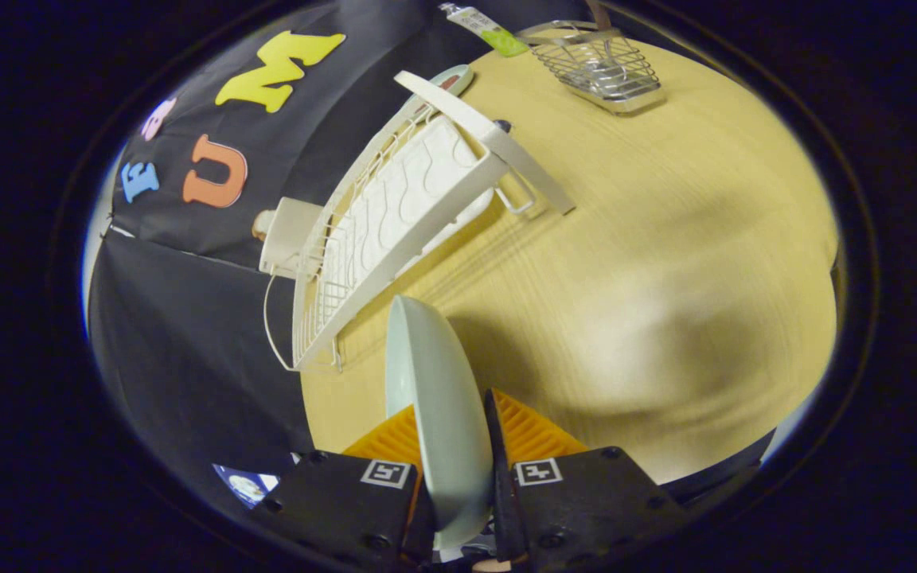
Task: Take the plate from the dish rack, then take the spoon from the basket and place it into the plate.
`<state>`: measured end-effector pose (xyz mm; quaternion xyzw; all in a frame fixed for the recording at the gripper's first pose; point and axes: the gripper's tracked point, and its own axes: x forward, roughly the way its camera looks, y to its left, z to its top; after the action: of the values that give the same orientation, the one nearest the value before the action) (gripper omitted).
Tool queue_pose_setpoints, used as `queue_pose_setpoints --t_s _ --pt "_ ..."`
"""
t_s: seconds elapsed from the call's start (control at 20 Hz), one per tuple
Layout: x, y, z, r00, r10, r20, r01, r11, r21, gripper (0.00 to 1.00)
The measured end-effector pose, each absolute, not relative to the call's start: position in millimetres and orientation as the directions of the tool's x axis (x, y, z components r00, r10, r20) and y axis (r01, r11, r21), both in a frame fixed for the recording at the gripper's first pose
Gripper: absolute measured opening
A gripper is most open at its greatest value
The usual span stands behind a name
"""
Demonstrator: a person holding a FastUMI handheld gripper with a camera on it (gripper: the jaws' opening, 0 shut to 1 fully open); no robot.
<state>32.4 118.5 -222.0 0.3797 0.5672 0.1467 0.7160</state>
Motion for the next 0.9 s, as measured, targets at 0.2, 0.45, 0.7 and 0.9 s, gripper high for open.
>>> queue_pose_setpoints --t_s 0.2,0.45,0.7,0.9 --pt "41 105 -228 0.321 0.601 -0.732 0.236 0.698 0.677 0.46" --pt "45 94 -223 0.353 0.580 -0.734 0.212 0.714 0.667 0.61" --pt "43 69 -197 0.482 0.509 -0.713 0.051 0.797 0.602 0.78" --pt "40 30 -172 0.629 0.430 -0.647 -0.081 0.865 0.495 0.90"
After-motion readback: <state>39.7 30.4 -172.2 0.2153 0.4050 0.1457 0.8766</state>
